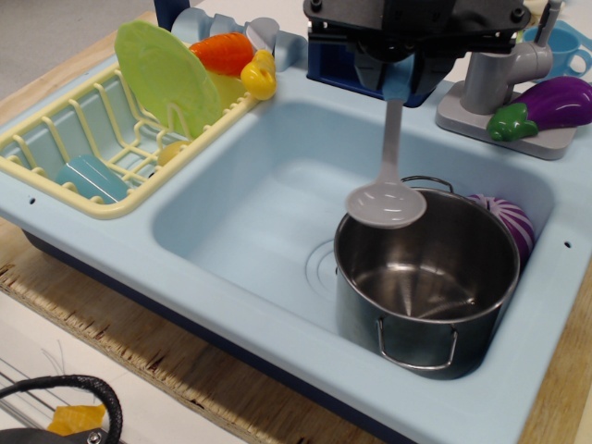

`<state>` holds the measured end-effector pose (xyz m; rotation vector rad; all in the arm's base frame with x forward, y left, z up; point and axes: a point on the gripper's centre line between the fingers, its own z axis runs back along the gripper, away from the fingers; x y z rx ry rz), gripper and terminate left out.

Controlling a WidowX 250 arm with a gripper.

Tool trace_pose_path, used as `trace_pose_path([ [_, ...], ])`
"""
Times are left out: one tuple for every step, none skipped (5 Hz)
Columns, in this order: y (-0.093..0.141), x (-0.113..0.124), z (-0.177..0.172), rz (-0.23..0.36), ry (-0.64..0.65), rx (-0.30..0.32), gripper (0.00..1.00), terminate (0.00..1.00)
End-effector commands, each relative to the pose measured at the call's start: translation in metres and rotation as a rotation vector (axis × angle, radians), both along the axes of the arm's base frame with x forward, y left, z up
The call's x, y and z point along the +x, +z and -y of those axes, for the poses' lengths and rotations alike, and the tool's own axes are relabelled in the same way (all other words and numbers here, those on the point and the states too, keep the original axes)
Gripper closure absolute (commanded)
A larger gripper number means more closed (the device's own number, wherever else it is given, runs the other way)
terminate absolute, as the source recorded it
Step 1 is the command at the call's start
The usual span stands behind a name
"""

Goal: Put spoon in pot

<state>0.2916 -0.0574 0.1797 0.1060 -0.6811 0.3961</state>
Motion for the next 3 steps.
trace_pose_path([
  [-0.0031,0.0020,0.0061,0.072,-0.049,-0.030,0.00,0.00],
  [-0.0031,0.0020,0.0061,0.072,-0.049,-0.030,0.00,0.00],
  [-0.0031,0.0020,0.0061,0.072,-0.049,-0.030,0.00,1.00],
])
